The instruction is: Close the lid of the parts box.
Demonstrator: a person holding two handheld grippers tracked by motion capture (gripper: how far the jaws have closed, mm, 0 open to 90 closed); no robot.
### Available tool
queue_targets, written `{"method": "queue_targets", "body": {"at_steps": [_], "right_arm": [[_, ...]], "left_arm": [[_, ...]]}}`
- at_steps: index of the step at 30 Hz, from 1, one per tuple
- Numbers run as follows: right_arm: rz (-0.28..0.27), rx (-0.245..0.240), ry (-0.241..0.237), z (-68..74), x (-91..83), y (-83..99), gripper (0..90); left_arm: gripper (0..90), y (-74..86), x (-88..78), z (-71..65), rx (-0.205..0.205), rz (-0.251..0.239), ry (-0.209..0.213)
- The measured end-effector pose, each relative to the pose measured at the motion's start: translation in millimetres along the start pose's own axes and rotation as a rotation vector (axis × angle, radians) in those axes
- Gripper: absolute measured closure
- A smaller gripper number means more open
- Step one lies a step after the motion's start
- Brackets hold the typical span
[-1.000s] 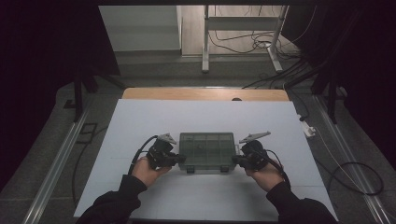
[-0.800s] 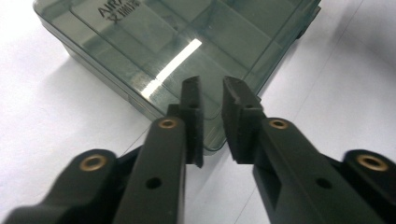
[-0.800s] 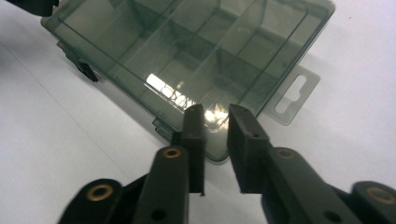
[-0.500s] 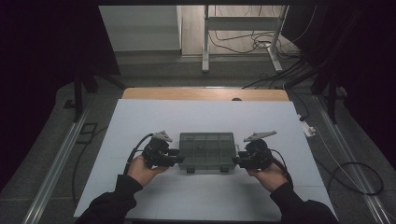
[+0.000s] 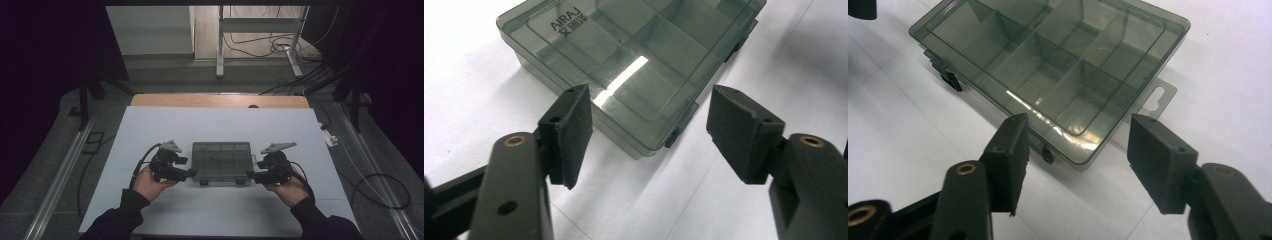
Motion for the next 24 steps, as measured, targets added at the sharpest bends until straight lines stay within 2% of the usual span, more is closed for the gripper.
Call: {"method": "queue_targets", "body": {"at_steps": [6, 14, 19, 24], "right_arm": [[-0.005, -0.005, -0.001, 0.9, -0.2, -0.6, 34.0], [0.002, -0.001, -0.014, 1.3, -0.3, -4.4, 20.3], [0.012, -0.015, -0.023, 1.8, 0.9, -6.7, 13.9], [0.024, -0.036, -0.028, 3.5, 2.9, -8.1, 7.3]], "left_arm": [[28.2, -0.1, -0.9, -1.3, 0.006, -0.007, -0.004], [13.8, -2.4, -2.1, -2.1, 0.006, -0.024, -0.008], [5.4, -3.5, -3.1, -2.7, 0.009, -0.027, -0.013], [1.3, -3.9, -3.5, -3.9, 0.017, -0.027, -0.018]]}}
Point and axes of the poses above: each handheld gripper's, and its own axes: x roughly forward along the jaws, y roughly out of its underside, z roughly to its left, the point moved 2 cm from there along x, roughly forward along the jaws, and after that the axes turned 15 degrees about y, right-handed, at the moved point
